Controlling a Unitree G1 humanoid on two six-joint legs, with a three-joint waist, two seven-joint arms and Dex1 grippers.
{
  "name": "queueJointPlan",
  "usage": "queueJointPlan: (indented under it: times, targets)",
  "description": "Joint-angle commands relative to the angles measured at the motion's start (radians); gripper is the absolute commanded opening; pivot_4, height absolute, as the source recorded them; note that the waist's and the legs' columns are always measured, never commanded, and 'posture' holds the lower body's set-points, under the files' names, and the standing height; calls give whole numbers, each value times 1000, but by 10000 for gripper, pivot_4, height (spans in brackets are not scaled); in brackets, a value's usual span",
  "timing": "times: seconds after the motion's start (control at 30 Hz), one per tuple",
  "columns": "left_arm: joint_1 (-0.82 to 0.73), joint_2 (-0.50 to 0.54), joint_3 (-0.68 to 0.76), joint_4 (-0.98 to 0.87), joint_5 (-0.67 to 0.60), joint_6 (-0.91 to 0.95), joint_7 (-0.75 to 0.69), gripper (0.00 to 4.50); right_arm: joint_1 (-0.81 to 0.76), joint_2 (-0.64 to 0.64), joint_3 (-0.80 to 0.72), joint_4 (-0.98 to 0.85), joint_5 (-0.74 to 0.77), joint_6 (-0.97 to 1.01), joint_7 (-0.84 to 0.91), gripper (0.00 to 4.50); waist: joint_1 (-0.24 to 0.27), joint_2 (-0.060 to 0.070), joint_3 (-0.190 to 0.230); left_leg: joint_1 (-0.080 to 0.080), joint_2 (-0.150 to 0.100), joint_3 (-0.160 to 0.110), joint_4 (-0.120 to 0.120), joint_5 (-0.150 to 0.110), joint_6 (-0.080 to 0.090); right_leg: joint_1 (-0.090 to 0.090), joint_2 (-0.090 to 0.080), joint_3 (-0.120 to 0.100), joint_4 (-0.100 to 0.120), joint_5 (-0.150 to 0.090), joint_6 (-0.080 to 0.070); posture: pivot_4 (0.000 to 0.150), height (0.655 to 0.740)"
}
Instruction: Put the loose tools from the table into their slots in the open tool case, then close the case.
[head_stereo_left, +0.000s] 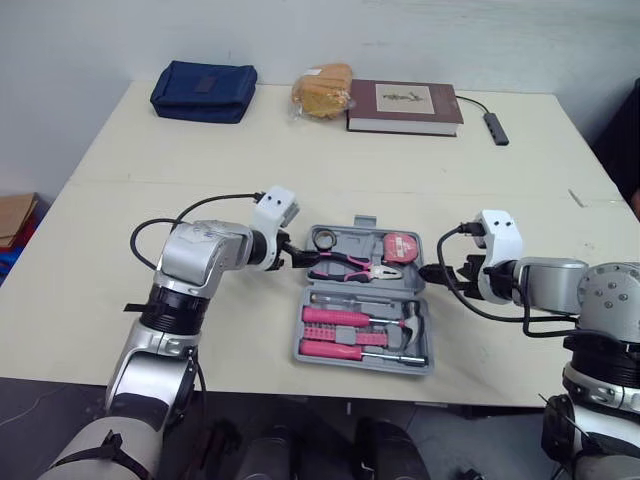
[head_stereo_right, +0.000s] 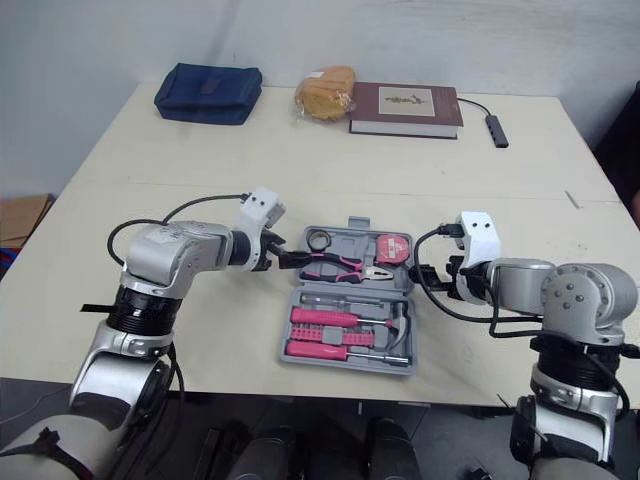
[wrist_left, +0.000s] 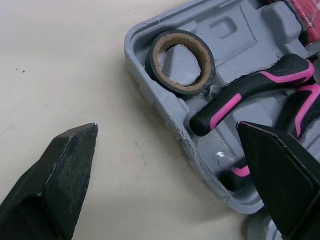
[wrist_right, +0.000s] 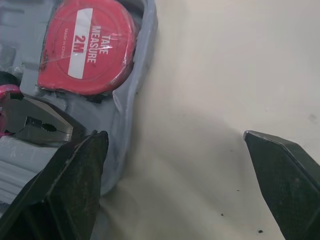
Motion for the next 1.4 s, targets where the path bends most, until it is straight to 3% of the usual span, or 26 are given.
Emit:
queueJointPlan:
  times: [0.03,0.37,0.47,0.53,0.7,0.73,0.83,0.87,1.0,1.13,1.27,1.4]
  targets:
    - [-17,2,-9,4,14,-14,15,44629,-22,6,-3,3,30,5,-34,45000,0,0,0,0,0,0,0,0,0,0,0,0,0,0,0,1500,7400]
    - [-9,-7,-32,20,20,-21,28,44629,-51,63,4,71,-4,5,-99,45000,0,0,0,0,0,0,0,0,0,0,0,0,0,0,0,1500,7400]
    - [-10,-17,-36,23,19,-23,32,45000,-56,76,4,86,-11,5,-109,37087,-1,0,0,0,0,0,0,0,0,0,0,0,0,0,0,1500,7400]
    - [-10,-23,-37,23,17,-24,33,45000,-58,85,1,92,-13,5,-116,28282,-1,0,0,1,0,0,0,0,0,0,0,0,0,0,0,1500,7400]
    - [-10,-50,-15,28,2,-11,35,20952,-57,126,-37,110,10,5,-147,1317,0,0,0,1,0,0,0,0,0,0,0,0,1,0,0,1500,7400]
    - [-10,-56,-7,28,-3,-5,36,15936,-57,133,-45,110,16,5,-156,0,0,0,0,1,0,1,0,1,0,0,0,0,1,0,1,1500,7400]
    - [-10,-68,7,26,-12,4,39,2242,-60,146,-61,110,35,5,-181,0,-3,0,0,1,0,0,0,1,0,0,0,1,1,0,1,1500,7400]
    - [-10,-71,11,27,-13,4,40,789,-62,149,-66,111,39,5,-188,0,-5,0,0,2,0,1,0,1,-1,0,0,1,1,0,1,1500,7400]
    - [-10,-91,42,24,-31,-1,45,142,-74,167,-92,87,54,5,-215,0,-14,0,0,2,0,0,0,1,-1,0,0,3,2,0,0,1500,7400]
    - [4,-134,109,17,-55,-125,31,142,-61,155,-57,-36,13,-32,-135,0,-19,0,0,1,0,0,0,1,-1,-1,0,4,2,0,0,1500,7400]
    - [32,-139,127,22,-49,-261,-7,142,25,59,66,-170,-86,-210,5,0,-16,0,0,-10,-1,1,0,2,-1,-13,0,4,4,0,1,1500,7400]
    - [86,-111,111,41,14,-536,-30,142,220,-130,257,-272,-355,-582,174,0,-6,0,0,-10,-2,5,-2,2,-1,-14,1,-1,2,0,1,1500,7400]
